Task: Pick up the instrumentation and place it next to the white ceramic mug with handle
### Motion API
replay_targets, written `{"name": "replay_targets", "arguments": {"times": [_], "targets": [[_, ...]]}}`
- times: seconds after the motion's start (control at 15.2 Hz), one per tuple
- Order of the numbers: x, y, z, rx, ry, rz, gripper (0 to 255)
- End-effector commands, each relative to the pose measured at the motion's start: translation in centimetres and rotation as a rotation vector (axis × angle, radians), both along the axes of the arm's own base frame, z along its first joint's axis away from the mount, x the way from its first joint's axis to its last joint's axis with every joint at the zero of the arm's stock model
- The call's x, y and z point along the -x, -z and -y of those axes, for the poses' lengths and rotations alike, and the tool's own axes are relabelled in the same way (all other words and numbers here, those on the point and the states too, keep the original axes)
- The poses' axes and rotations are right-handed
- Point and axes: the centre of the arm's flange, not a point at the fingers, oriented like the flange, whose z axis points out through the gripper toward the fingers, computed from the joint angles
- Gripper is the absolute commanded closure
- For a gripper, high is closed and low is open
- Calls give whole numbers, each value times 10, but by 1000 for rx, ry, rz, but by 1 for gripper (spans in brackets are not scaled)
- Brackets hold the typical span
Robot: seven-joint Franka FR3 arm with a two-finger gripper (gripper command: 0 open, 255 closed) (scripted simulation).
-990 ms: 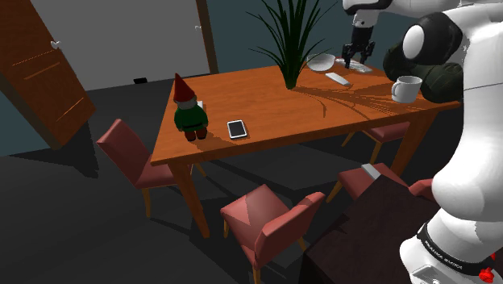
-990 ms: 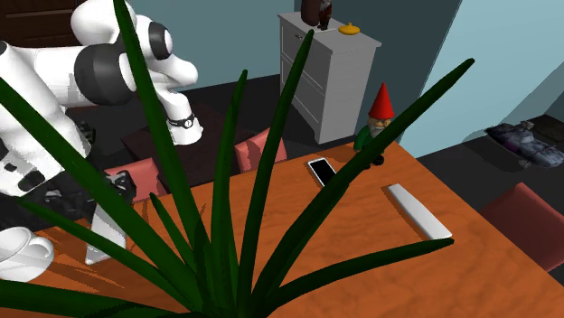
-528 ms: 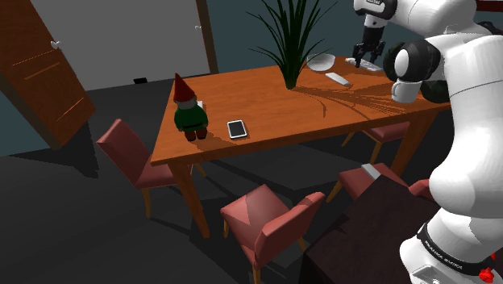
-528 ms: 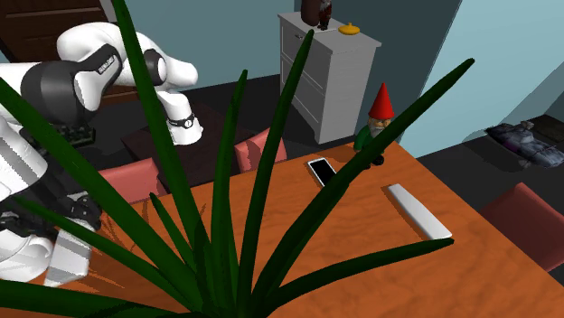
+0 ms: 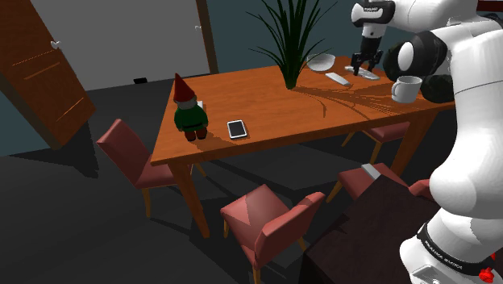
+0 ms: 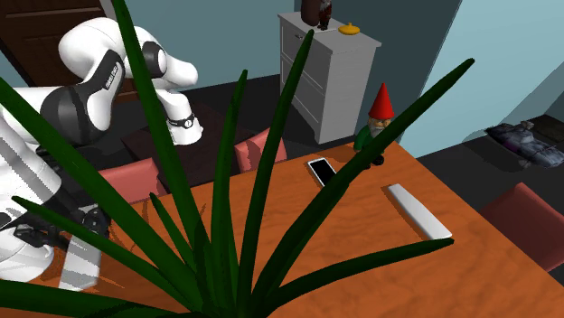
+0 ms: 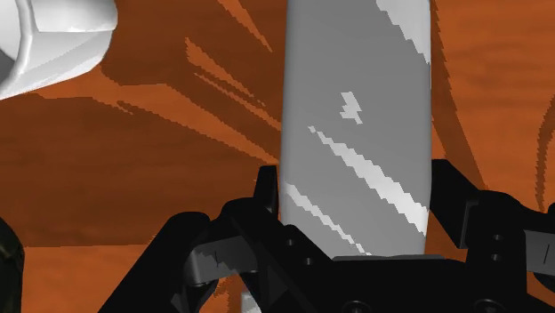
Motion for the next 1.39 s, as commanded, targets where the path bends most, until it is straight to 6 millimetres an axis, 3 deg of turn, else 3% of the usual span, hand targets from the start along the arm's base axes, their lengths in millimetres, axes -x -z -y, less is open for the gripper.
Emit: {"name": "replay_targets", "arguments": {"times": [0.0,1.32], "targets": [[0,11,0,1,0,1,255],[0,120,0,1,0,1,255]]}}
